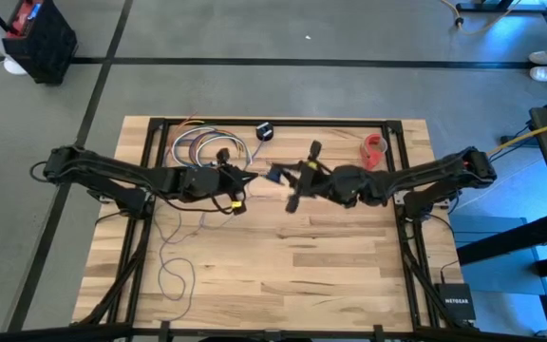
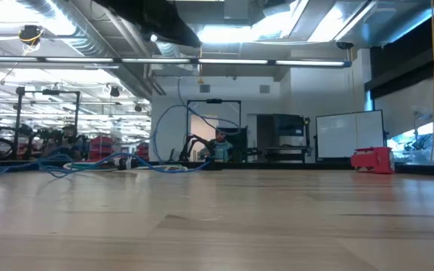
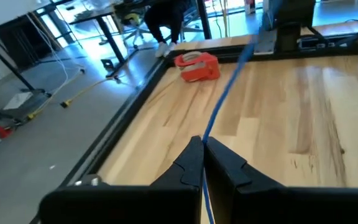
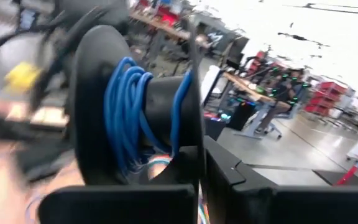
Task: Coil cords
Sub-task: Coil the blue wire onto the spool
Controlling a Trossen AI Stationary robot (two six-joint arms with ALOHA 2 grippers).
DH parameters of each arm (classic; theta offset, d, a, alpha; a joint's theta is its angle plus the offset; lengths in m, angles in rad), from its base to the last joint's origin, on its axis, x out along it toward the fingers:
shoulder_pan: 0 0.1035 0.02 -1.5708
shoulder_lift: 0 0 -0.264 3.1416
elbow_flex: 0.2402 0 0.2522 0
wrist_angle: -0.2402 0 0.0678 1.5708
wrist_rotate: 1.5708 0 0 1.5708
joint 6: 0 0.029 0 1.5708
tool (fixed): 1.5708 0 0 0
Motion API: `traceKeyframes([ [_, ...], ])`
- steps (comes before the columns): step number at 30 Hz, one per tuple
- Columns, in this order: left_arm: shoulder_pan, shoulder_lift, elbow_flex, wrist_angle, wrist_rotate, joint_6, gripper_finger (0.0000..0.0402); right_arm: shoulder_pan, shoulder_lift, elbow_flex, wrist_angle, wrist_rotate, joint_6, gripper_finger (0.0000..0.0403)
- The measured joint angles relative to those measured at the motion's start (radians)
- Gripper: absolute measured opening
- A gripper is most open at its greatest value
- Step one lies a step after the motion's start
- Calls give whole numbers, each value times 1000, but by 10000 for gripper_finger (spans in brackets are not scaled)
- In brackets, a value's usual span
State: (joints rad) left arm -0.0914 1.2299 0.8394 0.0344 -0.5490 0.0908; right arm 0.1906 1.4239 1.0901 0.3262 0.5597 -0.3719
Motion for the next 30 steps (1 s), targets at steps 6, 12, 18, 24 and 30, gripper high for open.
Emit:
traceKeyframes([
  [6, -1, -141, 0, -62, -6, -5, 4, 35, 3, 0, -153, 57, 5, 8],
  [12, -22, -232, 0, -94, -6, -30, 3, 9, 39, 0, -225, 85, 36, 8],
  [18, -64, -238, 0, -86, -6, -49, 2, -52, 99, -1, -221, 88, 47, 8],
  [24, -102, -212, 1, -49, -6, -78, 4, -111, 159, -2, -207, 92, 80, 8],
  [30, -103, -93, 2, 142, -5, -30, 2, -127, 191, -3, -166, 85, 80, 8],
])
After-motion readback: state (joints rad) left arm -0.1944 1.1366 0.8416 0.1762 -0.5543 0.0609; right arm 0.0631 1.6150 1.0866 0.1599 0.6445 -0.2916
